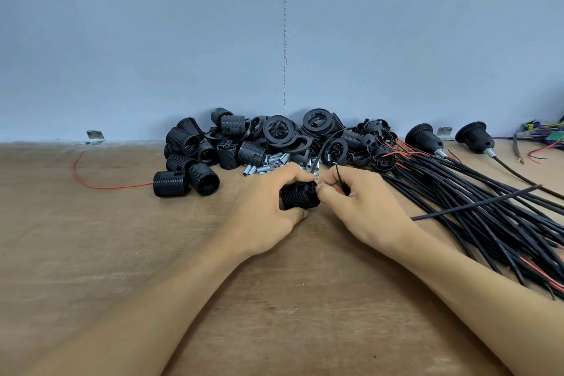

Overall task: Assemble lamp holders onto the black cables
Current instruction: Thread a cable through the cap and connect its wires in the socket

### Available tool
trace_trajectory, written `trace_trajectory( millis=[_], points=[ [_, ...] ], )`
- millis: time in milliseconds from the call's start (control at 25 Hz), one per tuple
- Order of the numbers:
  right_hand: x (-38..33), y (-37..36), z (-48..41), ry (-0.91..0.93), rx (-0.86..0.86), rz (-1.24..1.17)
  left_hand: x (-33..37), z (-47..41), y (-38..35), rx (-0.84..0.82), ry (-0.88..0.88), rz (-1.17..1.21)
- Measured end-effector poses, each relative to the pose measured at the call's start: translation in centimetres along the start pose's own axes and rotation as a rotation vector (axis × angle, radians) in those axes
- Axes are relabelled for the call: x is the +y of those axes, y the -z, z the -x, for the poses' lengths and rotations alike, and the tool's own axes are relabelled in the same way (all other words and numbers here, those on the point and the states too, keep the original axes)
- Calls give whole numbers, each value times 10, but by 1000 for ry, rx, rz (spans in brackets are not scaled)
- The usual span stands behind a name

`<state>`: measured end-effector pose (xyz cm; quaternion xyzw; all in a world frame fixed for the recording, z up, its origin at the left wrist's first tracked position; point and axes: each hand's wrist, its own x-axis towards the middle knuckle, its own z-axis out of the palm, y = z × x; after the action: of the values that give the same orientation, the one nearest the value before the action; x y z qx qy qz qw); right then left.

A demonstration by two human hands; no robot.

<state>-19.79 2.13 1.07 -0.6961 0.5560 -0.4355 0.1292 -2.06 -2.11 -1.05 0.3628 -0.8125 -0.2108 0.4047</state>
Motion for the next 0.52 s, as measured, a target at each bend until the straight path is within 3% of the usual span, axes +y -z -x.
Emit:
trace_trajectory(
  millis=[520],
  points=[
    [11,8,-2,-143,5,-130,-8,-2,1,-40,113,20]
  ],
)
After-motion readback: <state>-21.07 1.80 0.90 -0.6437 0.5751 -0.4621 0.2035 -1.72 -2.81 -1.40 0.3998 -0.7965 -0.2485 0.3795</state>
